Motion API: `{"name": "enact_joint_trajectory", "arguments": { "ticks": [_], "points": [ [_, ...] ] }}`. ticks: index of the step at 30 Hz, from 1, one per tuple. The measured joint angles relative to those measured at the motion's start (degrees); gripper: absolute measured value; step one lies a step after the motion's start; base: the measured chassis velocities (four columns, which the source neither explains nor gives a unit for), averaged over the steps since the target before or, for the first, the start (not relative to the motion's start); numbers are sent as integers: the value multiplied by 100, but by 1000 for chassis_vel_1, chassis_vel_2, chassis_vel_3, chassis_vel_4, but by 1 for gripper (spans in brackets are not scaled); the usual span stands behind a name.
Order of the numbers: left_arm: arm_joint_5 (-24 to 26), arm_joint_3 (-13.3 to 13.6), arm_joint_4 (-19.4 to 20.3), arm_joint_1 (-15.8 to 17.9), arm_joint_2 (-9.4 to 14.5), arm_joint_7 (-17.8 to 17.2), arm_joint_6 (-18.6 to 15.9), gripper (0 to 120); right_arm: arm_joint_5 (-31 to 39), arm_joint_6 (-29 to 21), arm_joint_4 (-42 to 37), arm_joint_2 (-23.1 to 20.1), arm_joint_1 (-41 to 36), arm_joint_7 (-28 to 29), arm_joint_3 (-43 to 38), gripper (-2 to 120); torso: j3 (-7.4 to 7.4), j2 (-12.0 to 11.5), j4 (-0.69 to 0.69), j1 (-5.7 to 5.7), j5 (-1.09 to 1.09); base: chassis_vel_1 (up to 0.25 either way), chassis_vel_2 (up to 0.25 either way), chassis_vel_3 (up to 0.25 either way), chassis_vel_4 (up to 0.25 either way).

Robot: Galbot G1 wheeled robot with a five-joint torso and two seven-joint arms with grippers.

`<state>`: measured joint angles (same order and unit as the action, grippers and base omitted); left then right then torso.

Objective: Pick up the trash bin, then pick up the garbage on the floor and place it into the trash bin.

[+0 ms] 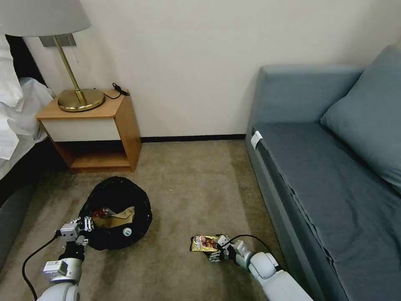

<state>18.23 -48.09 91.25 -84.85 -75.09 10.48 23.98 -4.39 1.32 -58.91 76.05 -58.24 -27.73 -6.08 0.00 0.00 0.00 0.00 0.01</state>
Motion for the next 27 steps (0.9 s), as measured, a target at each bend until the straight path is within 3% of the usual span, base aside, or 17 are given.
{"name": "enact_joint_trajectory", "arguments": {
  "ticks": [11,23,25,27],
  "points": [
    [6,-8,0,-28,28,4,13,5,-57,6,164,26,53,-10,-52,99,0,0,0,0,-1,0,0,0,0],
    [-15,14,-1,5,-6,13,13,5,-63,24,180,15,36,-57,-26,56,0,0,0,0,0,0,0,0,0],
    [-15,13,-1,2,-6,14,13,5,-63,24,179,15,37,-57,-25,54,0,0,0,0,0,0,0,0,0],
    [-15,8,-13,-8,-3,17,25,5,-64,24,175,16,43,-59,-22,41,0,0,0,0,0,0,0,0,0]
  ]
}}
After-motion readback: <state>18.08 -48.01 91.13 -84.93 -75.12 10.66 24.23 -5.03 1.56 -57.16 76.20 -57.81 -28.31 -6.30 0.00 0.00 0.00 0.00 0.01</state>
